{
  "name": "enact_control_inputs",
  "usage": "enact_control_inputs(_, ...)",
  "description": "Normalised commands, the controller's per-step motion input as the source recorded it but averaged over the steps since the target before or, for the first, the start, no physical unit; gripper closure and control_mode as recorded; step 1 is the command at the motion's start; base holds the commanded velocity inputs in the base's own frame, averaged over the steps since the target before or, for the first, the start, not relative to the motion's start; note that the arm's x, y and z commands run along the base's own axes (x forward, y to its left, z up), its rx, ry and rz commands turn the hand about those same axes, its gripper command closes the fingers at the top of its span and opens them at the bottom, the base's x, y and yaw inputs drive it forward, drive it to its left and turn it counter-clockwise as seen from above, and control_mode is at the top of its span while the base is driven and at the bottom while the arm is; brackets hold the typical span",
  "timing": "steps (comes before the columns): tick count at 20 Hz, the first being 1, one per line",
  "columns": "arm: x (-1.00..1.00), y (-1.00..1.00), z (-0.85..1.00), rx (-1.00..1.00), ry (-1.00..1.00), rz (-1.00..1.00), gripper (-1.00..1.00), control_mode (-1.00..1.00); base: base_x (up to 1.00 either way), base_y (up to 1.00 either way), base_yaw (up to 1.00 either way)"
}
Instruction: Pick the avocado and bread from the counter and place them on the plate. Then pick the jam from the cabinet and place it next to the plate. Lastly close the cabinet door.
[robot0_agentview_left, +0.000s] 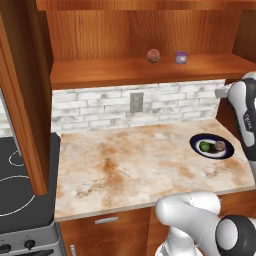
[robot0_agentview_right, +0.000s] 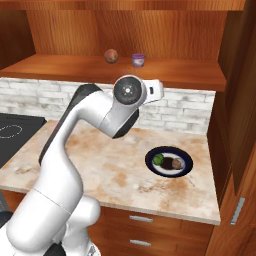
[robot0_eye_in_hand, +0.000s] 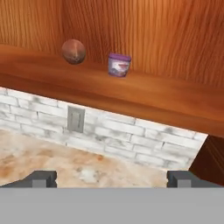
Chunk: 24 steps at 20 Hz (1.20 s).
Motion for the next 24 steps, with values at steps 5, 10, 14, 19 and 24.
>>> enact_control_inputs(5, 0.2, 0.08, 0.52, 0.08, -0.16, -0.01, -1.0, -1.0, 0.0, 0.0, 0.0)
enact_control_inputs(10, 0.39, 0.03, 0.7, 0.08, 0.0, -0.03, -1.0, -1.0, 0.0, 0.0, 0.0)
enact_control_inputs(14, 0.42, 0.0, 0.71, 0.1, 0.03, -0.02, -1.0, -1.0, 0.0, 0.0, 0.0)
enact_control_inputs(19, 0.45, 0.06, 0.21, 0.08, 0.11, 0.0, -1.0, -1.0, 0.0, 0.0, 0.0)
enact_control_inputs(24, 0.09, 0.14, -0.02, 0.02, 0.02, 0.0, -1.0, -1.0, 0.0, 0.0, 0.0)
